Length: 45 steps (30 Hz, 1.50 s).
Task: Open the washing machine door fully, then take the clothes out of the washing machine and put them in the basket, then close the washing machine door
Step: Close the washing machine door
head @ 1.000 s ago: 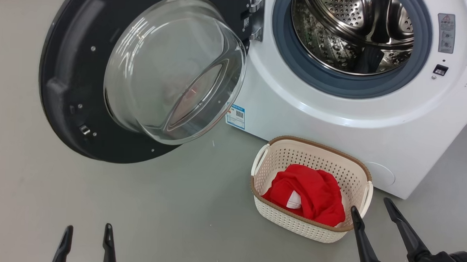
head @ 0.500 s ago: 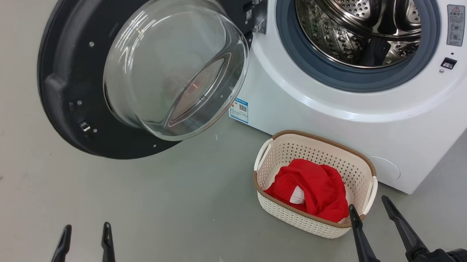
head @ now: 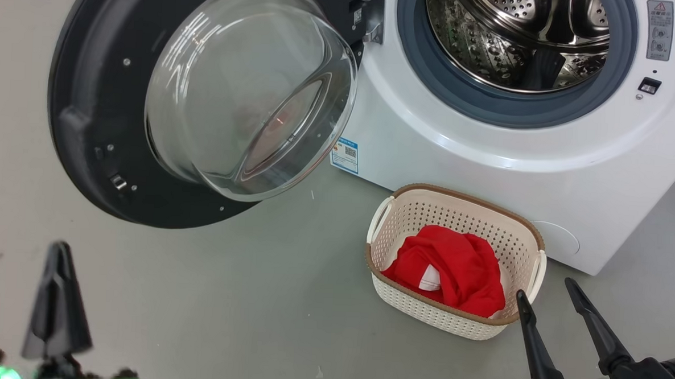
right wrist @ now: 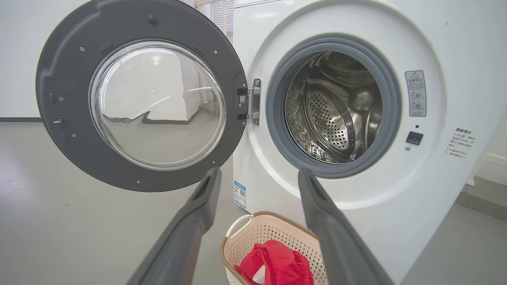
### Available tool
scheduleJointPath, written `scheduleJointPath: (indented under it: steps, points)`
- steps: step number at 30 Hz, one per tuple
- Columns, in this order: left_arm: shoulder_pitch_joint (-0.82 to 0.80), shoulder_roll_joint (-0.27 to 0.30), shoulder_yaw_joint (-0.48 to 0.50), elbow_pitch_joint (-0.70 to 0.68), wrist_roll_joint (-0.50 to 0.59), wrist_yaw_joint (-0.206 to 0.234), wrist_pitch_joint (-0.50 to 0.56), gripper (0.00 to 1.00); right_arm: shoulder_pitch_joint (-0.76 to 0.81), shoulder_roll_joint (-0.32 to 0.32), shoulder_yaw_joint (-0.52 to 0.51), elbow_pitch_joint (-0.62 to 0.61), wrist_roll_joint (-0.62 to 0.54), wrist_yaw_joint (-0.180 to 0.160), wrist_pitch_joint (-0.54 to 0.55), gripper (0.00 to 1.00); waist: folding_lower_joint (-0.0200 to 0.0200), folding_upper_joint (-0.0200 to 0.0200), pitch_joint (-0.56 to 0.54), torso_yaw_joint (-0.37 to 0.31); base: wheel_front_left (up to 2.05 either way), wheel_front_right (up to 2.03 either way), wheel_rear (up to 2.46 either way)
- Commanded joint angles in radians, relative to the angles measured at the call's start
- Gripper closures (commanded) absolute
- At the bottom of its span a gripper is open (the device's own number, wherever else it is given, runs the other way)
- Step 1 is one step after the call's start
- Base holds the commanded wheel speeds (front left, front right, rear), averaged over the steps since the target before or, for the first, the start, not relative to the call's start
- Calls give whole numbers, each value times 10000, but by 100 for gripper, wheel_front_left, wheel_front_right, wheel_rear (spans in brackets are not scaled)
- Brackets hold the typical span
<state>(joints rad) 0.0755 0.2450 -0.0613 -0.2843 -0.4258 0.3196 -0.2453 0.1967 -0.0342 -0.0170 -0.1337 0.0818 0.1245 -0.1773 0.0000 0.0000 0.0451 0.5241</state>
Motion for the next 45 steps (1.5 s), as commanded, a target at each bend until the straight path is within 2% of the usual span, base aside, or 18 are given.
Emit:
scheduleJointPath:
  steps: [1, 14, 23, 35, 45]
  points:
    - [-748, 298, 593, -160, -278, -143, -84, 100, -230, -160, 181, -333, -95, 62, 16, 0, 0, 0, 47, -11, 0, 0, 0]
    - [-3944, 814, 2515, 1358, -3282, -1131, 539, 100, -126, -160, 9, -783, -337, 62, 342, 0, 0, 0, 389, -435, 0, 0, 0]
    - [-5873, 1197, 3735, 3237, -5313, -1365, 1429, 100, -163, -160, -27, -1008, -503, 62, 539, 0, 0, 0, 569, -717, 0, 0, 0]
    - [-8355, 1735, 4625, 6582, -7311, -1347, 2793, 100, -89, -160, -22, -1429, -808, 62, 906, 0, 0, 0, 909, -823, 0, 0, 0]
    - [-10119, 2029, 4796, 9312, -8460, -940, 4362, 100, 56, -160, 21, -1722, -935, 62, 1197, 0, 0, 0, 1050, -832, 0, 0, 0]
